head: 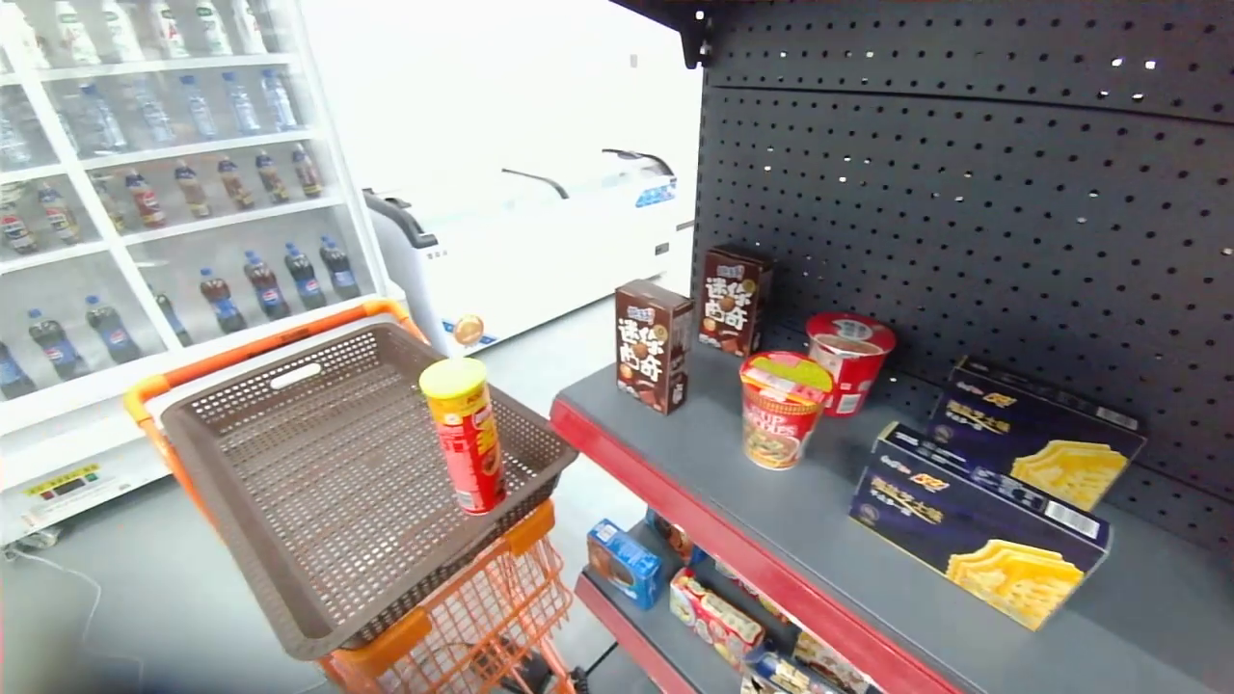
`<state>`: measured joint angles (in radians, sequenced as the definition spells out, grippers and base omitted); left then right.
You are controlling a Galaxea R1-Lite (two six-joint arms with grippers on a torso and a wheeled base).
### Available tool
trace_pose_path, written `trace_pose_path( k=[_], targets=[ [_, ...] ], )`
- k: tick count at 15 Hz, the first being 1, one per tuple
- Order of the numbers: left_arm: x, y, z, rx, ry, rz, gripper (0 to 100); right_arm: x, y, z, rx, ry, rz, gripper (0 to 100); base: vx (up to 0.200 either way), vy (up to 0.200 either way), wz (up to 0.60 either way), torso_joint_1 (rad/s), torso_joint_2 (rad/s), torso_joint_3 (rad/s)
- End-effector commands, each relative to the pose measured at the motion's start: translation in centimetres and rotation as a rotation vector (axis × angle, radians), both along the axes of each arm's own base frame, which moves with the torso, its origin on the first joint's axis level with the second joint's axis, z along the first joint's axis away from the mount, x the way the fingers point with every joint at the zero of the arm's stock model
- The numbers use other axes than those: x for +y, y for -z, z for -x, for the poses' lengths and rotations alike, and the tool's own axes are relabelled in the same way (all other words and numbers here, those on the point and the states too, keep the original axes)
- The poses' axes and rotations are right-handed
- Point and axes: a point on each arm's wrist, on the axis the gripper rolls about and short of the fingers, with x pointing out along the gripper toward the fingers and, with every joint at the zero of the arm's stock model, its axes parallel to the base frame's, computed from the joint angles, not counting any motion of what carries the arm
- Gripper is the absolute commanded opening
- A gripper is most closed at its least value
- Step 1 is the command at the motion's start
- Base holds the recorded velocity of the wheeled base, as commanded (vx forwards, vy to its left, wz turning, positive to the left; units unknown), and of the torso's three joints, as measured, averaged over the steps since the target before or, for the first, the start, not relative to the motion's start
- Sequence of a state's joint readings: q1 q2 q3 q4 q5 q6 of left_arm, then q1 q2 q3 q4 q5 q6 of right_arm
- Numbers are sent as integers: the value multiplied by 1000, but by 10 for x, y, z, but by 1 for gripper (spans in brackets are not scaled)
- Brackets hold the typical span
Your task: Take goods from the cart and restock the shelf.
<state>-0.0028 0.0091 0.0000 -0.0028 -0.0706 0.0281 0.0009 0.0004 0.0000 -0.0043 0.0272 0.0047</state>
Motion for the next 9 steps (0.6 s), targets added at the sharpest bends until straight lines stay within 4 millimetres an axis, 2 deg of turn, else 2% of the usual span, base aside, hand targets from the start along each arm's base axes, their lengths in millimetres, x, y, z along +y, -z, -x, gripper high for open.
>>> trace_pose_path(
  k=[1, 2, 3, 4, 5, 6, 7, 8, 9],
  targets=[
    [0, 0, 0, -2, -6, -4, 100, 0, 0, 0, -2, -1, 0, 100, 0, 0, 0, 0, 0, 0],
    [0, -4, 1, -27, -14, -4, 100, 0, 0, 0, -2, -1, 0, 100, 0, 0, 0, 0, 0, 0],
    [0, -17, 4, -75, -8, -10, 100, 0, 0, 0, -2, -1, 0, 100, 0, 0, 0, 0, 0, 0],
    [0, -55, 13, -143, -1, -18, 100, 0, 0, 0, -2, -1, 0, 100, 0, 0, 0, 0, 0, 0],
    [0, -94, 13, -138, 0, -21, 100, 0, 0, 0, -2, -1, 0, 100, 0, 0, 0, 0, 0, 0],
    [0, -123, 12, -157, 3, -21, 100, 0, 0, 0, -2, -1, 0, 100, 0, 0, 0, 0, 0, 0],
    [0, -167, -4, -131, 5, -27, 100, 0, 0, 0, -2, -1, 0, 100, 0, 0, 0, 0, 0, 0],
    [0, -174, -16, -87, 7, -34, 100, 0, 0, 0, -2, -1, 0, 100, 0, 0, 0, 0, 0, 0],
    [0, -166, -39, 27, 2, -64, 100, 0, 0, 0, -2, -1, 0, 100, 0, 0, 0, 0, 0, 0]
  ],
)
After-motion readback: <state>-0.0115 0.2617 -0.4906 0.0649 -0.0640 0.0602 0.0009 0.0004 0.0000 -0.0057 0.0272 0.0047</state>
